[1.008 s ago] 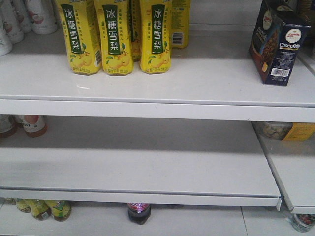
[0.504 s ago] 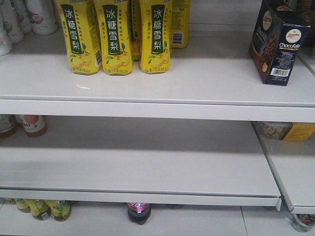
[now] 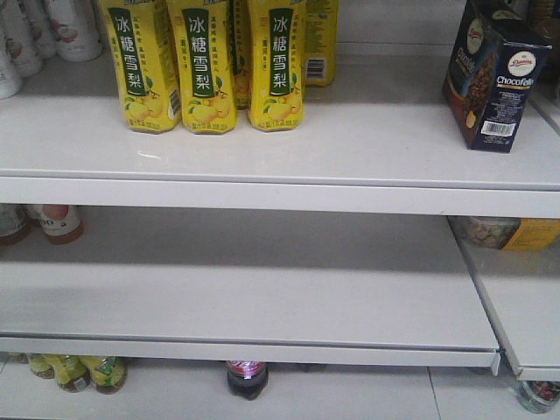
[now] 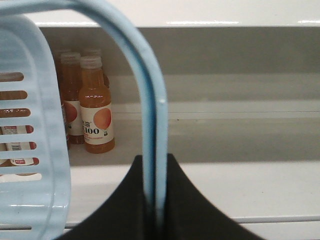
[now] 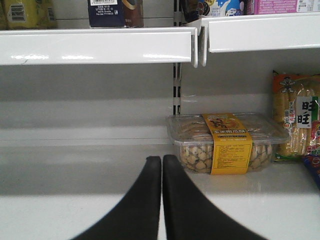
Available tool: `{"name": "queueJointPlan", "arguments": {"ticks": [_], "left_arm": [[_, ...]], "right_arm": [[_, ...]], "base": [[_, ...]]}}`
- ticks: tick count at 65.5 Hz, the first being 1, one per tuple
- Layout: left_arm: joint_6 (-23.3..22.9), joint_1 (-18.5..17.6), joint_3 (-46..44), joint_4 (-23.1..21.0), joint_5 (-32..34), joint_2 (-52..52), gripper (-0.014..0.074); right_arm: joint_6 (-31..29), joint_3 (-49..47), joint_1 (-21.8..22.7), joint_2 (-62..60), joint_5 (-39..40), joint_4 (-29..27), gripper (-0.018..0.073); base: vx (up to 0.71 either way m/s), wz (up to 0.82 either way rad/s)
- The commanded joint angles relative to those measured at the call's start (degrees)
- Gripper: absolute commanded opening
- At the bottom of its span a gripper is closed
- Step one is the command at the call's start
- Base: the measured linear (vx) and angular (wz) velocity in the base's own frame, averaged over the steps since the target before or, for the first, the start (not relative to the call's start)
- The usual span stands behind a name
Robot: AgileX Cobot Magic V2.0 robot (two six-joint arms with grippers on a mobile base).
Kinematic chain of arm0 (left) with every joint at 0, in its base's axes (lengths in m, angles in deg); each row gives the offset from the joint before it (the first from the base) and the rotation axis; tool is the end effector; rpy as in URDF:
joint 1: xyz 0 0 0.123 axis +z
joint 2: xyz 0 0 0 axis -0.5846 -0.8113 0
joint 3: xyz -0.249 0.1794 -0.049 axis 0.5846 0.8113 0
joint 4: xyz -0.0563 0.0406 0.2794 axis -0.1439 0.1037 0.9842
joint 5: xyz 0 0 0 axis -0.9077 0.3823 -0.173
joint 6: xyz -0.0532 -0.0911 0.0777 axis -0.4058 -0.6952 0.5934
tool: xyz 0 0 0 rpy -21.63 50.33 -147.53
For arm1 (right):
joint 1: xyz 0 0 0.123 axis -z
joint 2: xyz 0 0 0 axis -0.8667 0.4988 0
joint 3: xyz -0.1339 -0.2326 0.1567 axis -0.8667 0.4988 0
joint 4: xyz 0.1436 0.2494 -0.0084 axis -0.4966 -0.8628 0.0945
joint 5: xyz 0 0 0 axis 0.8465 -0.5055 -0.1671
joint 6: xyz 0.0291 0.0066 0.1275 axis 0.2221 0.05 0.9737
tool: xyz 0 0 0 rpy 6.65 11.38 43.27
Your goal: Left arm holds basket, right arm returns cookies
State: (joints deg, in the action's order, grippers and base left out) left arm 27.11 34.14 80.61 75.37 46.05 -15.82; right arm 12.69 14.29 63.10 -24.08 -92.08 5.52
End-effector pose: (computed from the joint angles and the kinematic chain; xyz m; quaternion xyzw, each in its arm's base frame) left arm 0.1072 -0.0038 0.1849 -0.0146 0.7394 -0.0360 0.6721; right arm 0.1069 -0.0047 0.1944 0.0133 0.7145 -0.0190 0.6993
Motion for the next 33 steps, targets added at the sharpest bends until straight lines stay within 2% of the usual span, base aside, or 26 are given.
{"name": "queueJointPlan", "arguments": {"ticks": [1, 33], "left_arm": [[1.0, 0.0, -1.4, 0.6, 5.8, 1.0, -0.0006], [1.0, 0.0, -1.4, 0.6, 5.8, 1.0, -0.0006]], "right_arm": [[-0.7, 0.2, 0.3, -0.4, 4.6, 0.0, -0.0008], [-0.7, 0.2, 0.3, -0.4, 4.6, 0.0, -0.0008]], "base": [[0.0, 0.0], [0.0, 0.0]]}}
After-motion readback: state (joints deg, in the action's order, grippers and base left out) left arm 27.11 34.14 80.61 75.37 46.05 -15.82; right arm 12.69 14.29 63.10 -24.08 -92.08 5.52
